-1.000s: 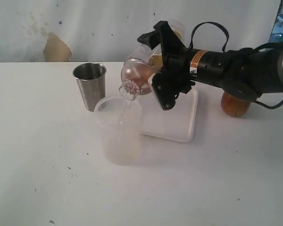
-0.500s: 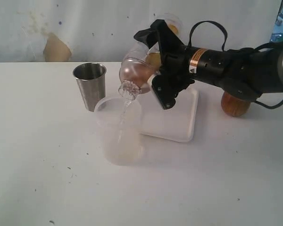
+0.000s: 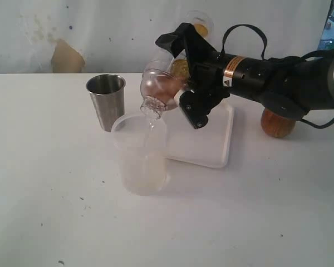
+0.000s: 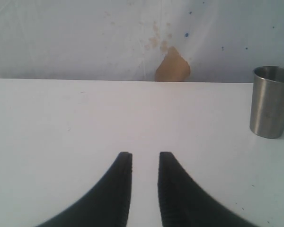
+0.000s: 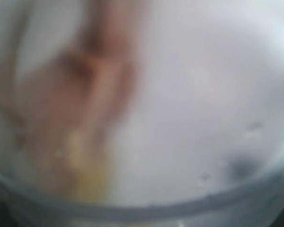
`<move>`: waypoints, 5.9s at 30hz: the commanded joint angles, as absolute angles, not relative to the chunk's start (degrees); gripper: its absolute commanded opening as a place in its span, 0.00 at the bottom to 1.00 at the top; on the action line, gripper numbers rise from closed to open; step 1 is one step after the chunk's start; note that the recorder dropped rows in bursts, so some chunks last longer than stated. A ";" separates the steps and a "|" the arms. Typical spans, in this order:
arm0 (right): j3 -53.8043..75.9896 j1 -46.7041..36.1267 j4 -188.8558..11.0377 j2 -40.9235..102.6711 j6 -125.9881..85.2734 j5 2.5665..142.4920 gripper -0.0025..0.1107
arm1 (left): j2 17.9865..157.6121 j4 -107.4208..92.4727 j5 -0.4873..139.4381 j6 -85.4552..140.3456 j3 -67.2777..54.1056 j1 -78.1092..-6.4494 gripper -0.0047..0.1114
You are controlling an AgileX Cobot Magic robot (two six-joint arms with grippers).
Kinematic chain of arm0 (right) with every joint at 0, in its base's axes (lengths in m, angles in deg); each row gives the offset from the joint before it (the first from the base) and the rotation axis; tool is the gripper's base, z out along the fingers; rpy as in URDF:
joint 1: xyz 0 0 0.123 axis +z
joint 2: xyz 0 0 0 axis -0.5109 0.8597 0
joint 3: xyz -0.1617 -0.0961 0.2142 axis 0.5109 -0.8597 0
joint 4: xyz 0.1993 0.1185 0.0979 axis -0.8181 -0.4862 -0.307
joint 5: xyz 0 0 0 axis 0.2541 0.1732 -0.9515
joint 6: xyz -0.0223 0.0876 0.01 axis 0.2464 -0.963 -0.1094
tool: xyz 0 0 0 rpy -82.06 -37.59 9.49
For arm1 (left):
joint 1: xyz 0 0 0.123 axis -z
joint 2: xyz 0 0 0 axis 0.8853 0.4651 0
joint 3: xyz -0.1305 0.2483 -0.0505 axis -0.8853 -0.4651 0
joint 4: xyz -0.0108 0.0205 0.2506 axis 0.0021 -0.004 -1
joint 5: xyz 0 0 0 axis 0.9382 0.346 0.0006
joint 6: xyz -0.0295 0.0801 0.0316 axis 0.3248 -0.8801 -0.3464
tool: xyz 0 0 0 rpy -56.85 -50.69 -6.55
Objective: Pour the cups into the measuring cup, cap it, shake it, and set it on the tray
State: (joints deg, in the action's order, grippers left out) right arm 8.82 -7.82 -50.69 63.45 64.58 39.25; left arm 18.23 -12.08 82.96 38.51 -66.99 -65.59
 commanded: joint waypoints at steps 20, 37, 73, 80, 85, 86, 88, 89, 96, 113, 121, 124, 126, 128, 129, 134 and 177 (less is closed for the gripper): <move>9.59 -7.80 -51.91 62.53 69.63 30.03 0.02 | 17.99 -11.40 82.77 38.44 -67.28 -65.57 0.22; 9.59 -6.61 -51.91 62.53 77.38 27.67 0.02 | 17.99 -11.40 82.77 38.44 -67.28 -65.57 0.22; 9.59 -6.51 -51.91 62.53 78.54 26.98 0.02 | 17.99 -11.40 82.77 38.44 -67.28 -65.57 0.22; 9.59 -6.51 -51.91 62.53 78.54 25.65 0.02 | 17.99 -11.40 82.77 38.44 -67.28 -65.57 0.22; 9.59 -6.51 -51.91 62.53 78.54 25.65 0.02 | 17.99 -11.40 82.77 38.44 -67.28 -65.57 0.22; 9.59 -6.51 -51.91 62.53 78.54 25.65 0.02 | 17.99 -11.40 82.77 38.44 -67.28 -65.57 0.22; 9.59 -6.51 -51.91 62.53 78.54 25.65 0.02 | 17.99 -11.40 82.77 38.44 -67.28 -65.57 0.22; 9.59 -6.51 -51.91 62.53 78.54 25.65 0.02 | 17.99 -11.40 82.77 38.44 -67.28 -65.57 0.22; 9.59 -6.51 -51.91 62.53 78.54 25.65 0.02 | 17.99 -11.40 82.77 38.44 -67.28 -65.57 0.22; 9.59 -6.51 -51.91 62.53 78.86 25.76 0.02 | 17.99 -11.40 82.77 38.44 -67.28 -65.57 0.22; 9.59 -6.51 -51.69 62.53 85.48 25.65 0.02 | 17.99 -11.40 82.77 38.44 -67.28 -65.57 0.22; 9.59 -6.51 -51.69 62.53 85.59 25.65 0.02 | 17.99 -11.40 82.77 38.44 -67.28 -65.57 0.22; 9.59 -6.51 -51.69 62.53 85.59 25.76 0.02 | 17.99 -11.40 82.77 38.44 -67.28 -65.57 0.22; 9.59 -6.51 -51.69 62.53 85.59 25.76 0.02 | 17.99 -11.40 82.77 38.44 -67.28 -65.57 0.22; 9.59 -6.51 -51.69 62.53 85.59 25.76 0.02 | 17.99 -11.40 82.77 38.44 -67.28 -65.57 0.22; 9.59 -6.51 -51.69 62.53 85.23 25.76 0.02 | 17.99 -11.40 82.77 38.44 -67.28 -65.57 0.22; 9.48 -11.35 -100.75 67.17 -17.11 41.97 0.02 | 17.99 -11.40 82.77 38.44 -67.28 -65.57 0.22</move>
